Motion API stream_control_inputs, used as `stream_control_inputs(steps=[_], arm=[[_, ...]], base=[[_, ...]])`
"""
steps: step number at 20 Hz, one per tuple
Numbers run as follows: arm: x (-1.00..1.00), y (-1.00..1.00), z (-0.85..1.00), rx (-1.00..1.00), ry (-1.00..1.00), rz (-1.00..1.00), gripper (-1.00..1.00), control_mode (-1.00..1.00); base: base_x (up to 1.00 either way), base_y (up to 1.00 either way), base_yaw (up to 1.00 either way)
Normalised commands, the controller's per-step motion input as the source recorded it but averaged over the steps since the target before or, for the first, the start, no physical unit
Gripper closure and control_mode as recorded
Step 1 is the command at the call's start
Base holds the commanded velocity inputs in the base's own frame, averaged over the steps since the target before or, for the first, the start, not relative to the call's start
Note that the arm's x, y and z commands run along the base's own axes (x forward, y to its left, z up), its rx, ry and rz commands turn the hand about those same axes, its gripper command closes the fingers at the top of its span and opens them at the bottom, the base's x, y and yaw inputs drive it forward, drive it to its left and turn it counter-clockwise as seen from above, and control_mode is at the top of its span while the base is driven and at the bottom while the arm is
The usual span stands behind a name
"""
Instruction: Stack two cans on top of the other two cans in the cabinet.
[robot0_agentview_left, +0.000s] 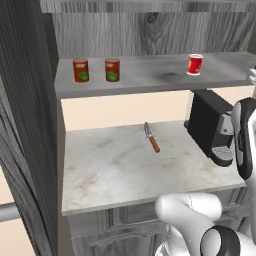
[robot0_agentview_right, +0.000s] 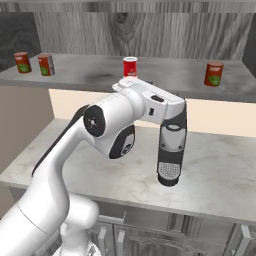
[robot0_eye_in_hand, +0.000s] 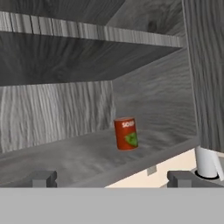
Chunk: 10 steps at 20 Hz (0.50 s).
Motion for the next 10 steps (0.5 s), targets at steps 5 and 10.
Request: stream_control_inputs(steps=[5, 10], arm=[[0.00, -0.11, 0.00, 0.00, 0.07, 0.00, -1.00, -1.00], [0.10, -0.06, 0.05, 0.00, 0.11, 0.00, -1.00, -1.00]], base=[[0.00, 0.00, 0.00], [0.00, 0.00, 0.00]])
